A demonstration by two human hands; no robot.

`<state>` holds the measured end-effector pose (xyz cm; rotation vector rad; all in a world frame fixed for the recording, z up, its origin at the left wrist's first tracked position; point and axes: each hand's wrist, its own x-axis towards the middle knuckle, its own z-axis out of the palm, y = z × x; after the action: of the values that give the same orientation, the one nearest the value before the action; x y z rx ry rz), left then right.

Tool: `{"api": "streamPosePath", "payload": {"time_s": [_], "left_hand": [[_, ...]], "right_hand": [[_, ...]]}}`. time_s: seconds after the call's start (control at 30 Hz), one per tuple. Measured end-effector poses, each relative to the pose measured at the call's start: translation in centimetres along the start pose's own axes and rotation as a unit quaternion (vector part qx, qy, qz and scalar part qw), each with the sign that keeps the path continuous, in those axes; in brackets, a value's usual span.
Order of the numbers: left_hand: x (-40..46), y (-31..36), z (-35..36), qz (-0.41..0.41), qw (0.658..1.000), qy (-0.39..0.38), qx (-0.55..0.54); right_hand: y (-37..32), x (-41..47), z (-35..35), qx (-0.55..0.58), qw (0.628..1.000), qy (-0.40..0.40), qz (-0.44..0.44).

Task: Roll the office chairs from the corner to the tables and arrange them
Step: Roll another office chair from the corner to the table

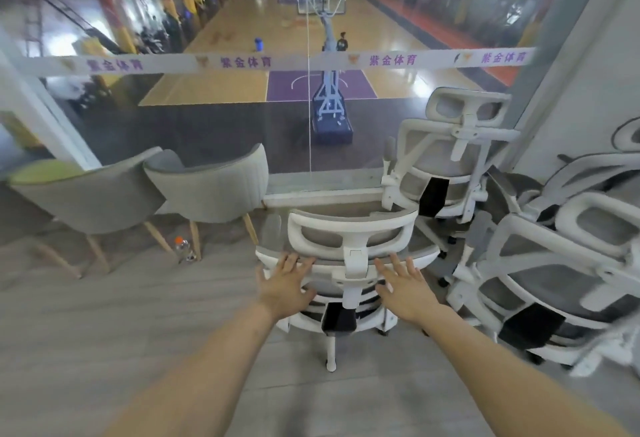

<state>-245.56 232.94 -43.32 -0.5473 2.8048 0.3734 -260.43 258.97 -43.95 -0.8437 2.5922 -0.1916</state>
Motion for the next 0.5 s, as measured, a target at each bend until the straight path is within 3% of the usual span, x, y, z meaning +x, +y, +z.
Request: {"api": "streamPosePath", "payload": {"time_s": [0.2,0.5], "left_hand": [[-8.8,-0.8,3.5,-0.070,0.997,0.040,-0.017],[-24.6,-3.2,7.3,-0.168,0.983,0.027,-0.067]], "right_hand": [[-2.5,-3.9,1.6,-0.035,0.997,-0.025,-0.062],[-8.0,-11.9,6.4,-0.105,0.977,-0.074,-0.168]]}}
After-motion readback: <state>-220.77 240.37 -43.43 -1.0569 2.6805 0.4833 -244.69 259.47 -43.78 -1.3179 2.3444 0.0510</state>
